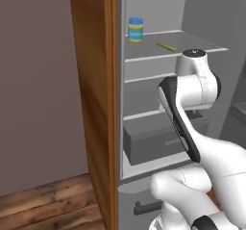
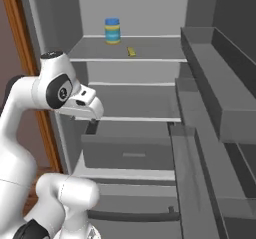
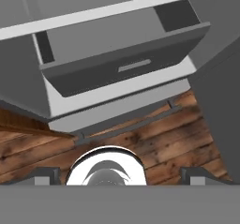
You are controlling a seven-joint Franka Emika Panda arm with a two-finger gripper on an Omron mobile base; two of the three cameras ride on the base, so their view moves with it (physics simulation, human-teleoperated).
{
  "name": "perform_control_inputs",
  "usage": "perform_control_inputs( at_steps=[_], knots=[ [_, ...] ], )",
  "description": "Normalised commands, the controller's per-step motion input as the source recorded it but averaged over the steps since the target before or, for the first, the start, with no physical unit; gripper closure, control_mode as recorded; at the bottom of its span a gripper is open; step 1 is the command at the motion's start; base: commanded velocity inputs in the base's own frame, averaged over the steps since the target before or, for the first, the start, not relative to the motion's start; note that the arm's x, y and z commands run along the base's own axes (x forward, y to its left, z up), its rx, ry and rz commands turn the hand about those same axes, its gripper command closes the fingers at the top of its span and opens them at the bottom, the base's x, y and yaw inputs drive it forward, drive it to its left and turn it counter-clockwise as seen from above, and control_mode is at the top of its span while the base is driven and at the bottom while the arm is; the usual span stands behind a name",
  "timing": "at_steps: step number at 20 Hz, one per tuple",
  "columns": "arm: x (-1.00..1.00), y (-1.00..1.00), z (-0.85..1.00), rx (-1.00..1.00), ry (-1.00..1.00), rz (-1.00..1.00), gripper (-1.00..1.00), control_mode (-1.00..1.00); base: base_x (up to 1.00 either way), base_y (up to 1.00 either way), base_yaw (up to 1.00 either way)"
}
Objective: Retrieve the butter from the fridge and place it on a plate on the dining table. Then retrieve the butter knife by the fridge and place it near the plate.
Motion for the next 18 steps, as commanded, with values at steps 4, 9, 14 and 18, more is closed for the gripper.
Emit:
perform_control_inputs(
  at_steps=[4,9,14,18],
  knots=[
    [0.00,0.00,0.00,0.00,0.00,0.00,-1.00,1.00,0.21,-0.57,0.00],
    [0.00,0.00,0.00,0.00,0.00,0.00,-1.00,1.00,0.03,-0.73,0.00],
    [0.00,0.00,0.00,0.00,0.00,0.00,-1.00,1.00,0.12,-0.15,0.06],
    [0.00,0.00,0.00,0.00,0.00,0.00,-1.00,1.00,0.05,0.18,0.19]
  ],
)
